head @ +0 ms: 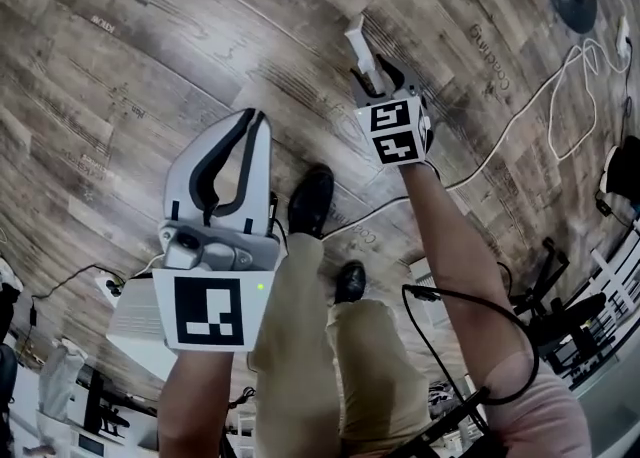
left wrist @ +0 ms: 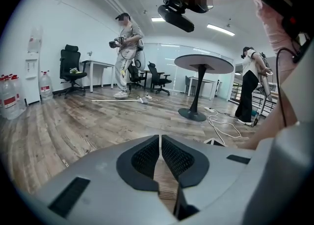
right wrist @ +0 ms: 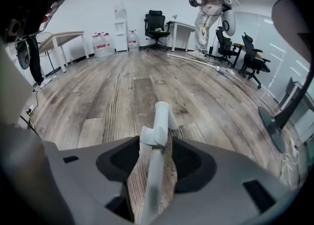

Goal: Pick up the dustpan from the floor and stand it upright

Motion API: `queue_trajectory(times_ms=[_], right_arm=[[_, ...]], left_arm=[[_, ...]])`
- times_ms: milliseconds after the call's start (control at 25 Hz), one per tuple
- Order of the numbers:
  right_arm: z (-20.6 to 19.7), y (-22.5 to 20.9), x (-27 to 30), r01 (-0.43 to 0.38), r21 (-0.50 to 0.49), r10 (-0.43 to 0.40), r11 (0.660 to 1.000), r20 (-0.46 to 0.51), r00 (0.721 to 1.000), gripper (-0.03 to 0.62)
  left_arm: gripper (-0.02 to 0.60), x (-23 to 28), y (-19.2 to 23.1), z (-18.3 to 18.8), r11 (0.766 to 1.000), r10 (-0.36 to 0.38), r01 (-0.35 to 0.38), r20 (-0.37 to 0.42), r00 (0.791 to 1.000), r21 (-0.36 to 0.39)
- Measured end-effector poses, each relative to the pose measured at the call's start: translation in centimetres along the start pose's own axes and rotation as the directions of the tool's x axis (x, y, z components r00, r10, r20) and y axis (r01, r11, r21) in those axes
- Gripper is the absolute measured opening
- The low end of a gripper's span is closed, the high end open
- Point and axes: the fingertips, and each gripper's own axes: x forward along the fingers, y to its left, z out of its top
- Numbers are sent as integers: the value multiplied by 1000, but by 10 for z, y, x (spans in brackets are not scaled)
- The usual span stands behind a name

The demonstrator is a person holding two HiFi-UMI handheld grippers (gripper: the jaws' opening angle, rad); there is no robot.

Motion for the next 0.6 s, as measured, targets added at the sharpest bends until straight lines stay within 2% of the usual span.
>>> queue_trajectory(times_ms=[280,440,600], right_arm=[[-10,-3,20,13,-11,-13,1000,-39,999,185],[-15,-8,25,38,-27,-39,999,-63,997,100],[-7,-9,10,43,-33,-45,999,-50,998,97]], left_arm=[[23,-1,5,-8,1000,8,-8,9,1000,9],[23,-4,4,-10,1000,3,-3,5,1000,29],[23,-15,3,-4,1000,21,-22,13,1000,14]])
